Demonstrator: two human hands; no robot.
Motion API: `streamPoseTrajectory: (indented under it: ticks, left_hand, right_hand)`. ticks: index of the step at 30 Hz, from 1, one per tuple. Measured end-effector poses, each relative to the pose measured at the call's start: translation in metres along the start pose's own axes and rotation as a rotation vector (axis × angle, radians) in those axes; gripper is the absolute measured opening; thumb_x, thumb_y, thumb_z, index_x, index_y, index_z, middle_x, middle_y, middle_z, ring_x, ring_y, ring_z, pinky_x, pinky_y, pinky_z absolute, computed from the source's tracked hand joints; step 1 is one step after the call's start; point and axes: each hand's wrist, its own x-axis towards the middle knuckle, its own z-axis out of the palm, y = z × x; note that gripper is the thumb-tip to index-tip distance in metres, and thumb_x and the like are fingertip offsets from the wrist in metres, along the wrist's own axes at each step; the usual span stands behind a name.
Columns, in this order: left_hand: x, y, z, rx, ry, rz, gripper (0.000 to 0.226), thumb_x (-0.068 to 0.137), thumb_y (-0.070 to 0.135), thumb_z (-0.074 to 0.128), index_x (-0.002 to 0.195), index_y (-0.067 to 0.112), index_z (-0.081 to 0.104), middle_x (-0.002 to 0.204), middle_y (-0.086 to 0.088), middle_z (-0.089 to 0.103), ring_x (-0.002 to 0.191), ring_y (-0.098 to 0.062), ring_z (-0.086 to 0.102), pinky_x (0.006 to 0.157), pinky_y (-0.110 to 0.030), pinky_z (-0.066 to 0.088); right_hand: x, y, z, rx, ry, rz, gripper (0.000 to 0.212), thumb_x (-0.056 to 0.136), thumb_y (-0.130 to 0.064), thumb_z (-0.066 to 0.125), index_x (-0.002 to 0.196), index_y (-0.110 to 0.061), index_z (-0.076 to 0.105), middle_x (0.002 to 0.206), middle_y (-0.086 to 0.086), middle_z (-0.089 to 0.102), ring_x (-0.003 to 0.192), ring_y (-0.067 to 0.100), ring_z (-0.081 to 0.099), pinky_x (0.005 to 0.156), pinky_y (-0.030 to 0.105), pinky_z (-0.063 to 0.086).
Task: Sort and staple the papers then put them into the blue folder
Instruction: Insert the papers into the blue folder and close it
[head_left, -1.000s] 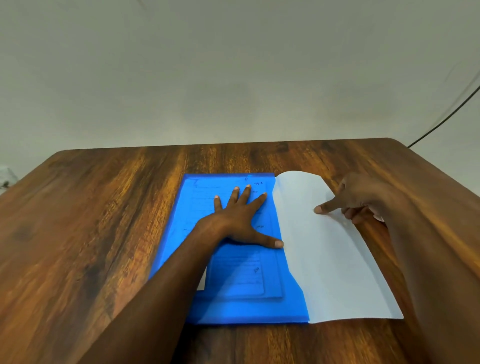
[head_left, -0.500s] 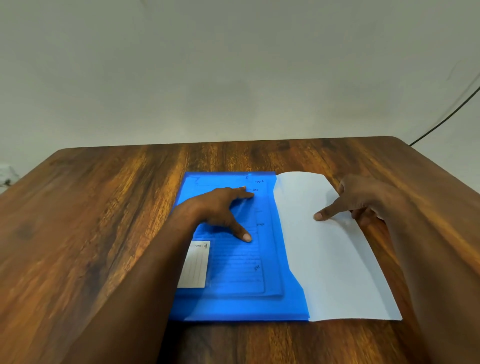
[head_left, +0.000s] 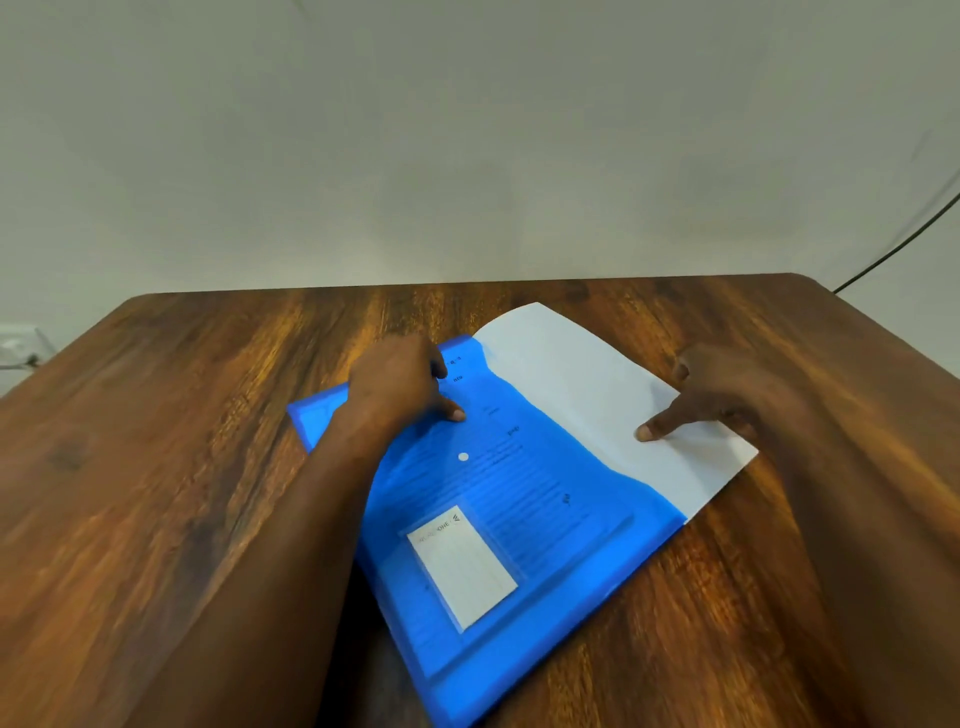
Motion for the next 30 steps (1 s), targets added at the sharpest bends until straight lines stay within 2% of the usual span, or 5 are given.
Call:
streamPoseTrajectory:
  ticks: [9, 16, 21, 25, 30]
  left_hand:
    - [0.004, -0.027, 0.005, -0.066, -0.111, -0.008, 0.098, 0.067, 0.07, 0.086, 0.149, 0.026, 0.055, 0.146, -0.001, 0.059, 0.134, -0.024, 0.053, 0.102, -0.04, 0.044]
    - [-0.007, -0.016, -0.01, 0.125, -0.057, -0.191, 0.084, 0.051, 0.083, 0.085, 0.102, 0.018, 0.066, 0.09, 0.002, 0.063, 0.085, -0.019, 0.059, 0.061, -0.031, 0.041]
    - [-0.013, -0.008, -0.022, 0.29, -0.142, -0.252, 0.085, 0.051, 0.088, 0.08, 0.095, 0.016, 0.067, 0.088, 0.001, 0.069, 0.09, -0.021, 0.068, 0.076, -0.034, 0.057]
    - [-0.013, -0.008, -0.034, 0.259, -0.273, -0.338, 0.075, 0.054, 0.079, 0.087, 0.086, 0.016, 0.06, 0.086, -0.003, 0.07, 0.094, -0.026, 0.073, 0.092, -0.039, 0.06]
    - [-0.012, -0.011, -0.037, 0.084, -0.383, -0.332, 0.065, 0.063, 0.064, 0.093, 0.088, 0.012, 0.064, 0.076, -0.005, 0.072, 0.072, -0.021, 0.073, 0.069, -0.032, 0.058]
  right_hand:
    - [0.009, 0.004, 0.001, 0.014, 0.069, -0.032, 0.057, 0.061, -0.05, 0.097, 0.09, -0.011, 0.067, 0.087, 0.007, 0.062, 0.08, 0.022, 0.057, 0.068, 0.035, 0.049]
    - [0.013, 0.0, 0.001, -0.061, 0.188, -0.052, 0.076, 0.061, -0.063, 0.093, 0.109, -0.018, 0.053, 0.109, 0.002, 0.059, 0.098, 0.021, 0.055, 0.084, 0.039, 0.052]
    - [0.013, 0.0, -0.001, -0.121, 0.237, -0.022, 0.083, 0.054, -0.074, 0.089, 0.102, -0.012, 0.061, 0.093, 0.0, 0.061, 0.085, 0.02, 0.058, 0.068, 0.037, 0.049]
    - [0.001, -0.001, 0.003, -0.056, 0.205, -0.02, 0.081, 0.057, -0.064, 0.094, 0.107, -0.017, 0.05, 0.104, 0.001, 0.059, 0.096, 0.022, 0.056, 0.079, 0.038, 0.052]
    - [0.001, -0.004, 0.013, 0.044, 0.202, 0.014, 0.072, 0.051, -0.062, 0.097, 0.088, -0.02, 0.052, 0.091, 0.005, 0.064, 0.083, 0.026, 0.065, 0.072, 0.043, 0.062]
